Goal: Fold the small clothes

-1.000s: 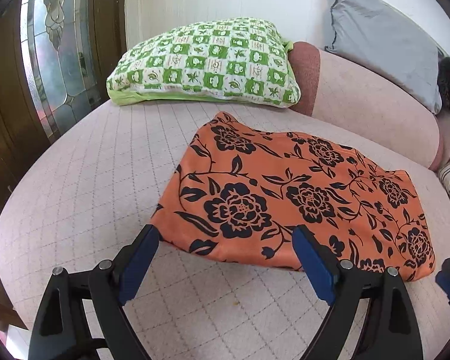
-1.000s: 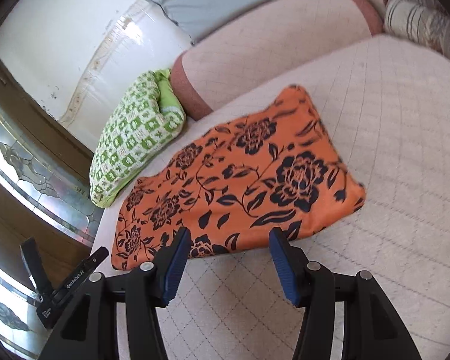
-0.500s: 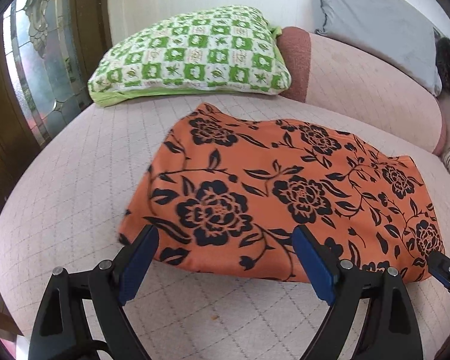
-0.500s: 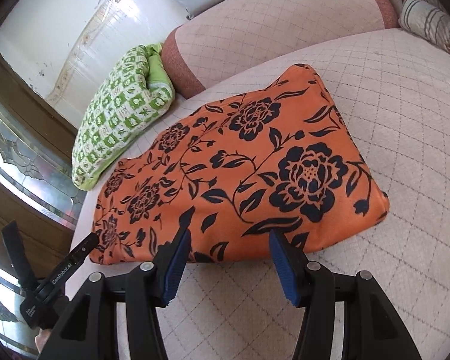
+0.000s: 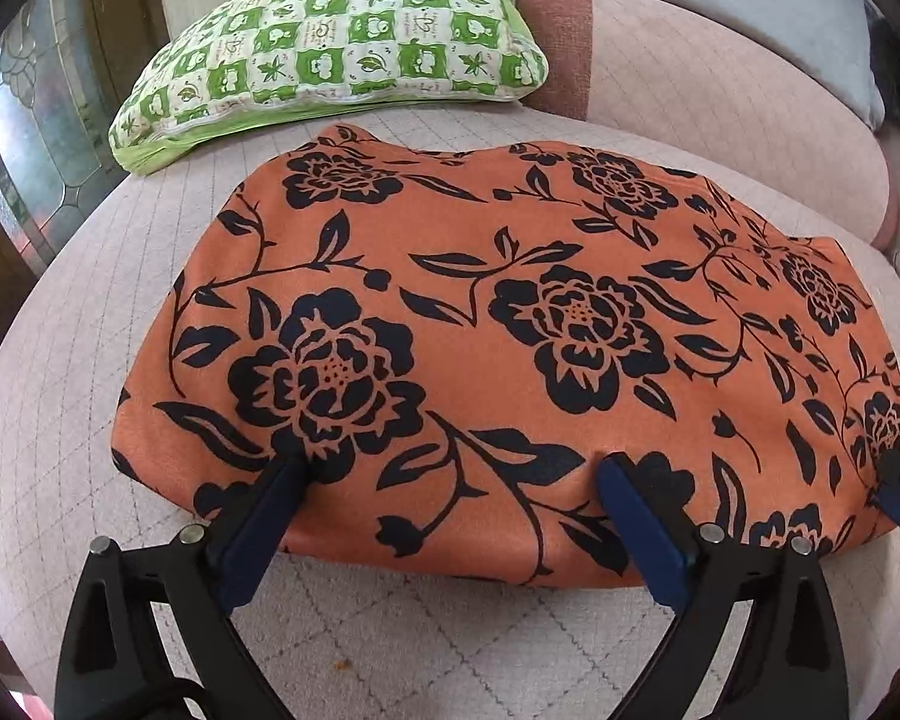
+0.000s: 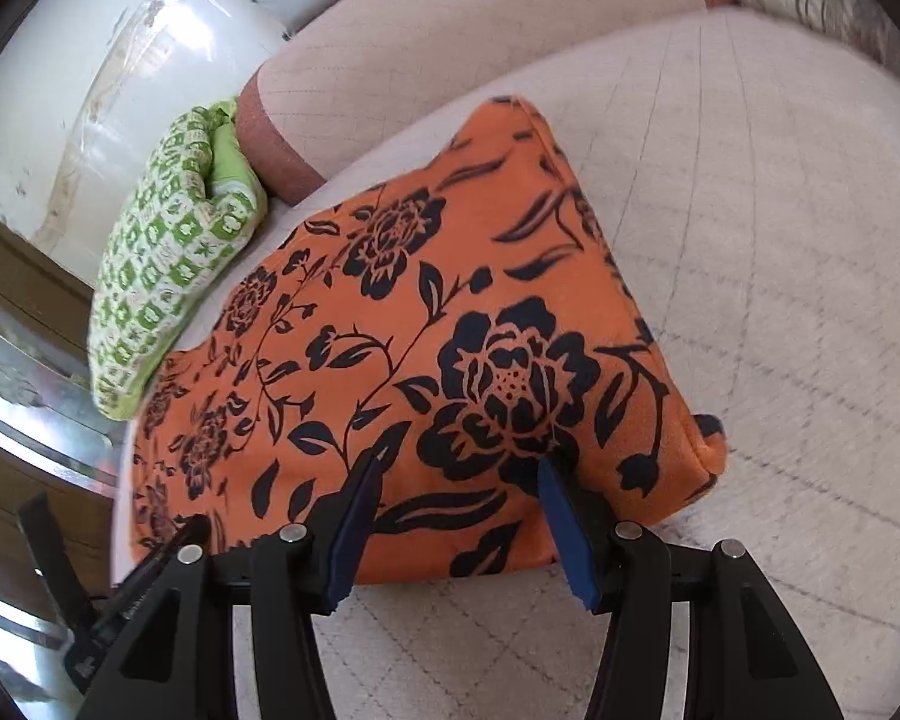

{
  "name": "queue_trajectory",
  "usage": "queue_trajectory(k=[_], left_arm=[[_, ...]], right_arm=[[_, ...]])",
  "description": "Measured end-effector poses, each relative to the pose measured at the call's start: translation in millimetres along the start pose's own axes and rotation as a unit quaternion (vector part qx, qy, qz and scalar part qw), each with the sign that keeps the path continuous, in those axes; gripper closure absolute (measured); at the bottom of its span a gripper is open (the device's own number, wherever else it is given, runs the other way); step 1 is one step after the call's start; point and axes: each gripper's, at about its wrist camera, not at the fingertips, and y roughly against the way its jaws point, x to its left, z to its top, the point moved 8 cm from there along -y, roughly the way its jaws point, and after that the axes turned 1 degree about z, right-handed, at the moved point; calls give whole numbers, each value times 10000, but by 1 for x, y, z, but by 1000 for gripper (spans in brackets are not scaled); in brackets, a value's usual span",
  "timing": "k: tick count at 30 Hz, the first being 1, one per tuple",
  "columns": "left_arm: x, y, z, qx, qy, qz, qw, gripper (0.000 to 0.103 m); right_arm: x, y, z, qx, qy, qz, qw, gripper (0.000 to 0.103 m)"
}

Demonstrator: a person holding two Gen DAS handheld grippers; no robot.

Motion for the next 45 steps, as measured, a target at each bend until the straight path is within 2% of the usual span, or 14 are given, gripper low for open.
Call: queue_trajectory(k=[4,8,13,22,25,29,38,45], left_arm=[[7,11,-1,-13,29,-44,10000,5],[30,26,3,-264,-11,269,9993,5],[67,40,7,-460,352,473,9972,5],[87,18,4,-198,456,797,9956,5],[87,0,-4,175,384,743,9963,4],[94,-5,-4,300,658,504,9961,3],[102,20,5,-173,662,611,9958,3],[118,30,1,-238,766,611,9949,3]], right_arm=[[5,7,-2,-51,-26,61,10000,44],[22,16,-4,-190,196,299,9992,44],[40,17,-11,-226,358,375,9984,44],[57,6,-19,-89,224,627,9977,44],[59,-5,-23,107,150,617,9979,44],[54,-24,-27,405,136,412,9982,44],[58,-4,-27,313,197,604,9975,44],[46,11,-35,362,263,566,9974,42]])
